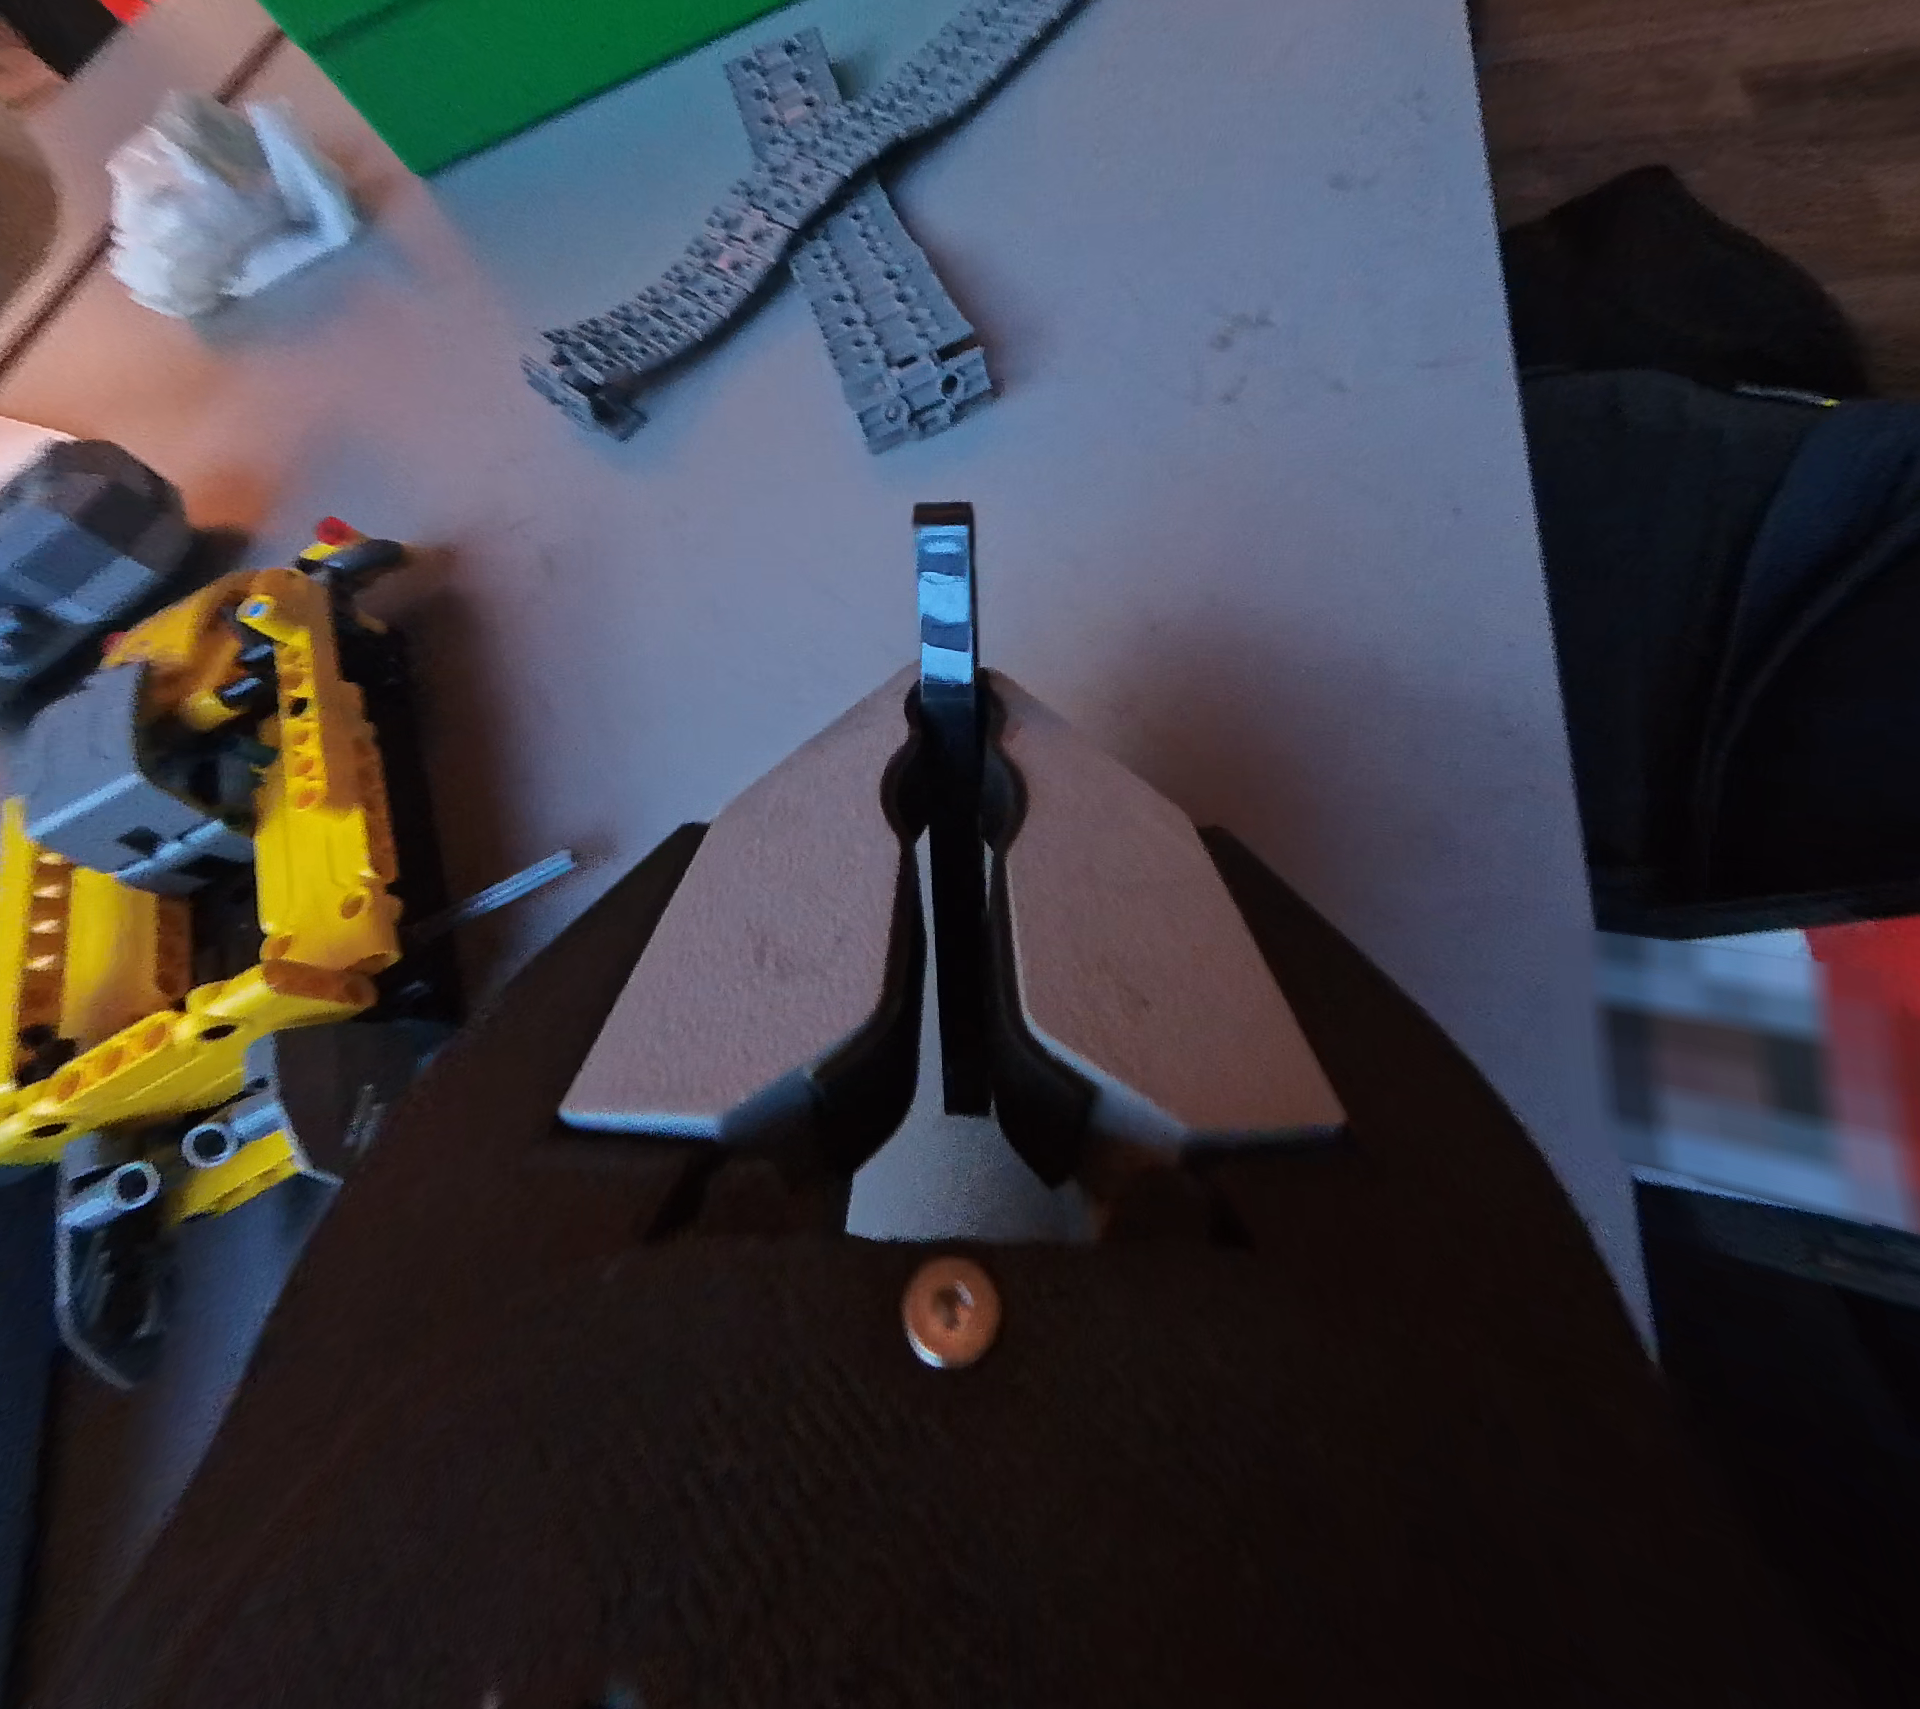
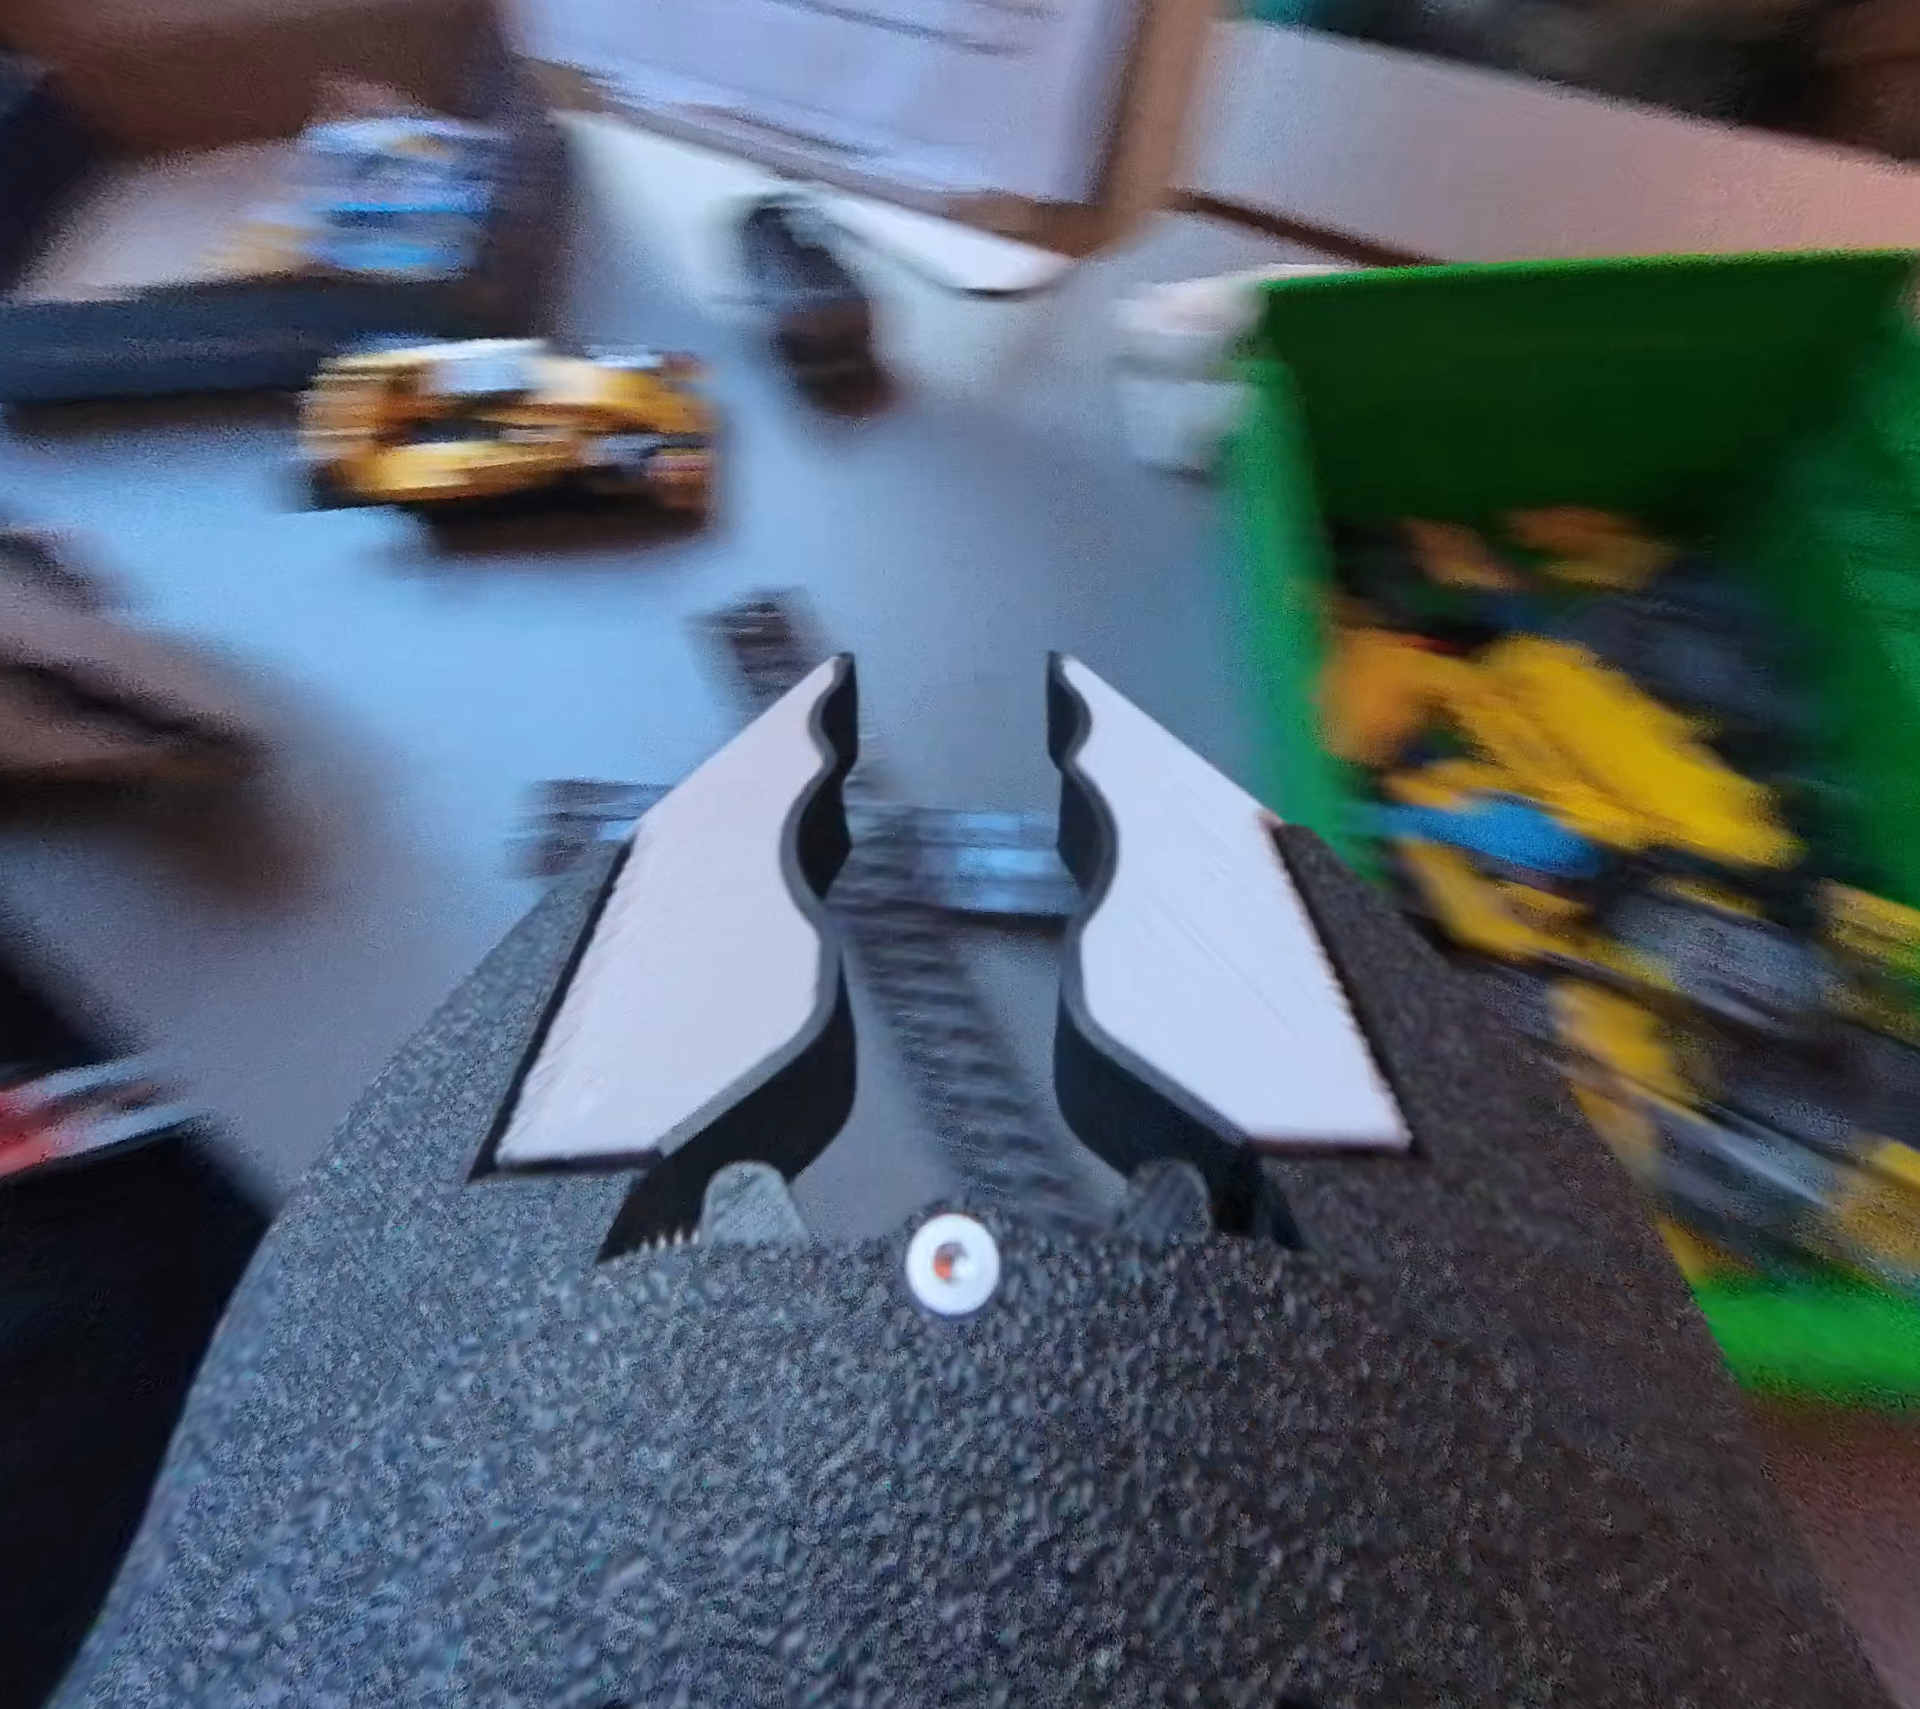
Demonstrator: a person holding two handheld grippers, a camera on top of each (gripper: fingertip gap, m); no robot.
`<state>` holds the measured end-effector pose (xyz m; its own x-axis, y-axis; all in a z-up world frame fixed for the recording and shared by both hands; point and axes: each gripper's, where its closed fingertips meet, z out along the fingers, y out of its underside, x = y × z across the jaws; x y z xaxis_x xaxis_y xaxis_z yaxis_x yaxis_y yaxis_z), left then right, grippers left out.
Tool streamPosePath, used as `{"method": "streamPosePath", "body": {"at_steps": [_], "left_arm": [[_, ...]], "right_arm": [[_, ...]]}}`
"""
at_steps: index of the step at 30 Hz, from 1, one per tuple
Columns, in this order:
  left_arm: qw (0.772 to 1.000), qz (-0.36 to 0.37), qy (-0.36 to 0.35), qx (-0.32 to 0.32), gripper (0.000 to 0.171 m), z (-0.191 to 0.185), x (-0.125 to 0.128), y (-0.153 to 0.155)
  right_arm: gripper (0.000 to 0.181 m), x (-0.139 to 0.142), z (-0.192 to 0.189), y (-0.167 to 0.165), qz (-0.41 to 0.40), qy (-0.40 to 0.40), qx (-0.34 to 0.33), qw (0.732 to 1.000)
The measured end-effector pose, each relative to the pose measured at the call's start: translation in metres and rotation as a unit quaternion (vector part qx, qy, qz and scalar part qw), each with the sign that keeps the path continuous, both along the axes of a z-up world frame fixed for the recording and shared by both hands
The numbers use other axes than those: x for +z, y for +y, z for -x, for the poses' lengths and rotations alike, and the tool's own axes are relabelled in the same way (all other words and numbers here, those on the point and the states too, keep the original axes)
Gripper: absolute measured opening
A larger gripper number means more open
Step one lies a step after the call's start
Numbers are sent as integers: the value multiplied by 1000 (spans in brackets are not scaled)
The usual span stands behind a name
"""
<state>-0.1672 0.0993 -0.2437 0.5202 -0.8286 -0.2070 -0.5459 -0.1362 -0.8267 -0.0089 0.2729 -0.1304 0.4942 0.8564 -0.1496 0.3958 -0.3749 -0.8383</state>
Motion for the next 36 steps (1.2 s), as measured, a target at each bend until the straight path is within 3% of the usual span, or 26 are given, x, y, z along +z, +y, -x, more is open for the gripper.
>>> {"method": "streamPosePath", "body": {"at_steps": [2,3,5,8,11,14,19,22,24,27,30,32,34,36], "left_arm": [[999,-35,11,17,3,2,3,4],[998,-50,21,25,3,3,3,6],[996,-66,44,34,3,4,1,8],[993,-86,73,44,3,4,-3,9],[990,-99,89,54,3,6,-4,12],[988,-109,96,59,3,8,-4,12],[983,-136,101,70,4,9,1,15],[980,-140,97,101,35,19,3,22],[981,-143,80,108,37,20,8,22],[980,-147,51,125,40,25,17,25],[978,-156,34,133,39,27,24,27],[974,-169,42,146,46,31,25,30],[966,-178,61,178,50,40,24,37],[960,-176,77,206,51,49,22,43]], "right_arm": [[17,-13,58,-70,72,54,123,988],[19,-24,80,-98,101,59,162,980],[31,-48,112,-138,121,50,202,971],[34,-68,147,-176,126,52,237,962],[29,-80,166,-189,145,51,238,959],[7,-86,169,-185,138,48,221,964],[6,-81,166,-183,118,61,209,969],[5,-64,151,-168,93,71,183,976],[5,-38,130,-144,54,82,149,984],[5,20,74,-82,-47,87,49,994],[4,69,-10,1,-165,35,-104,980],[4,75,-58,47,-177,-17,-174,969],[5,56,-89,81,-146,-79,-206,964],[25,30,-107,103,-107,-126,-224,960]]}}
